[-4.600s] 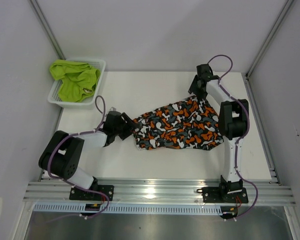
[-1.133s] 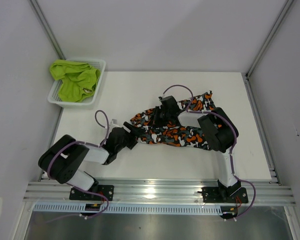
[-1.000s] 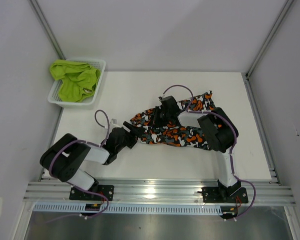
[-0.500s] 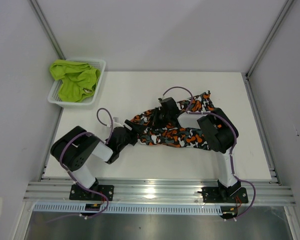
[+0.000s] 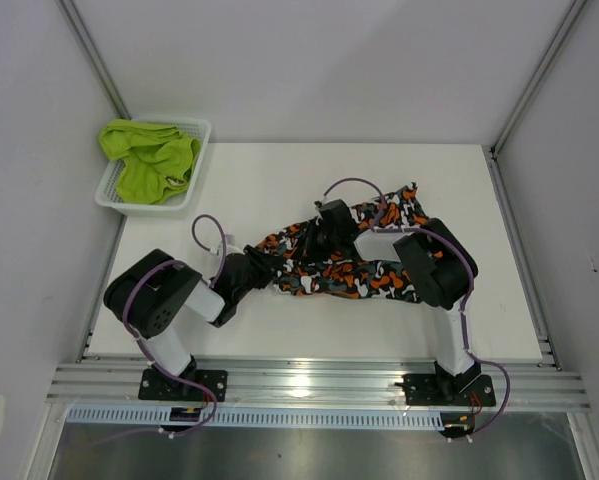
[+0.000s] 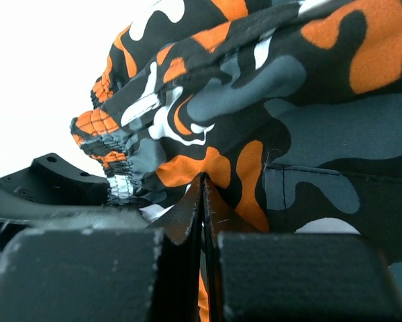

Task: Fold and stack the shorts
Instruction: Fold the shorts

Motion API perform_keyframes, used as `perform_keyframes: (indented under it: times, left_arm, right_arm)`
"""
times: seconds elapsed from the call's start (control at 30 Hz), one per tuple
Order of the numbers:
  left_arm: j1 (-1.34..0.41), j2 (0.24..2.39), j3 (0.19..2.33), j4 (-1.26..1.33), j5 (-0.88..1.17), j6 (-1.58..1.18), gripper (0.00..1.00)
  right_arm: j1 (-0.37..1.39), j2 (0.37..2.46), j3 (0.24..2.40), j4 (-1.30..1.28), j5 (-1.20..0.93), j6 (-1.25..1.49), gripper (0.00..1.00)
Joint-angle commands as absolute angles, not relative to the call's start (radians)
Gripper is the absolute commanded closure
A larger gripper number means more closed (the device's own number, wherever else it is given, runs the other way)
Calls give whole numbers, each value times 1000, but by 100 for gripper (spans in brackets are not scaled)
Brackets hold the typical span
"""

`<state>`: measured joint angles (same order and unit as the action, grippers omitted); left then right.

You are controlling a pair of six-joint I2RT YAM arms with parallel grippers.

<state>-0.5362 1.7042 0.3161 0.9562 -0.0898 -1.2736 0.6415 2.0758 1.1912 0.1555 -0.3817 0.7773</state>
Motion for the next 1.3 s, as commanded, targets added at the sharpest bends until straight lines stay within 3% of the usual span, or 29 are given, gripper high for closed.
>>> perform_keyframes:
  times: [0.0,0.1,0.2,0.27,0.3,0.43,0.53,0.77,0.9,1.27]
  left_arm:
    - [-517,1710,305,1008,-124,-1223,61]
    - [-508,1703,316,982,-120,-1195,67]
    - [-500,1695,360,925,-100,-1157,83]
    - [-486,1689,388,884,-63,-1134,100]
    - [-473,1683,403,836,-51,-1125,100]
    - [-416,1606,417,740,-8,-1080,100]
    - [-352,1559,433,623,78,-1022,100]
    - [-244,1497,608,284,153,-844,100]
    - [-216,1519,656,187,199,-816,100]
    - [-198,1491,752,22,101,-721,100]
  right_arm:
    - [661,2065,1161,83,-360,770,100]
    - [666,2065,1167,87,-362,770,100]
    - [673,2059,1178,75,-351,755,100]
    - [669,2033,1201,31,-325,729,90]
    - [664,2019,1209,17,-295,697,87]
    - [600,1936,1264,-115,-230,612,54]
    - [522,1853,1279,-169,-192,553,43]
    - [312,1717,1244,-276,-98,486,40]
    - [233,1709,1213,-290,-38,460,48]
    - [183,1759,1187,-347,169,416,57]
